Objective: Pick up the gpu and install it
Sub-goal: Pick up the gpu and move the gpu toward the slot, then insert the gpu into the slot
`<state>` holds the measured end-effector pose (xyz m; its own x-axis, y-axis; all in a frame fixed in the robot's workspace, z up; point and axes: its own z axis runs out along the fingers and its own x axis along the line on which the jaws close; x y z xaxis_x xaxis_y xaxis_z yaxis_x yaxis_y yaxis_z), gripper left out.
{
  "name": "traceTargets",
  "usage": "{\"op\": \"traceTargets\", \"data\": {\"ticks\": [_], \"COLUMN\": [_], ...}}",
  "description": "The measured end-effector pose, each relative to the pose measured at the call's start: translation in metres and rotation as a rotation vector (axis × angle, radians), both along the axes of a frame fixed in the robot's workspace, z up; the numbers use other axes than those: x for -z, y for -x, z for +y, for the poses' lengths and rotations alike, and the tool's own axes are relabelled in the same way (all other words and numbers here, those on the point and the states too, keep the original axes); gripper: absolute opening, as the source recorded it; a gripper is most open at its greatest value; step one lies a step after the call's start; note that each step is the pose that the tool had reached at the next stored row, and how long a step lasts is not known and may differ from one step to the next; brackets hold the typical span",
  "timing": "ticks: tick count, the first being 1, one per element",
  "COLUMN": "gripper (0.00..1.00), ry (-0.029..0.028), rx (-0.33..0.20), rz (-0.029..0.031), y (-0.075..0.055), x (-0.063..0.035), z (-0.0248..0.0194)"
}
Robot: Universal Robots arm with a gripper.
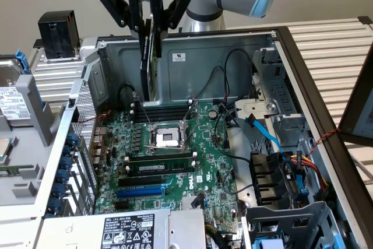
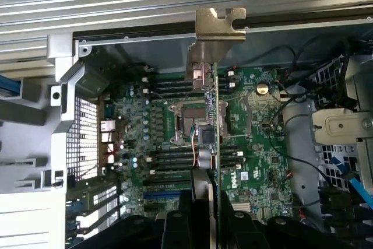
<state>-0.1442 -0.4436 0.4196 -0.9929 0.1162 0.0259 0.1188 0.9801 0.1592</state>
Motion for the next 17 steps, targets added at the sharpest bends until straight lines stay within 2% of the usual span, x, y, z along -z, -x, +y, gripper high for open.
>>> {"op": "traceTargets", "data": {"ticks": [6, 9, 17], "gripper": [0.28, 0.28, 0.28], "ry": [0.0006, 0.0005, 0.0005], "rx": [0.000, 0.000, 0.000], "rz": [0.0001, 0.0002, 0.0003], "y": [-0.026, -0.034, -0.035], "x": [0.0010, 0.0015, 0.0017], "z": [0.0015, 0.0027, 0.0027]}}
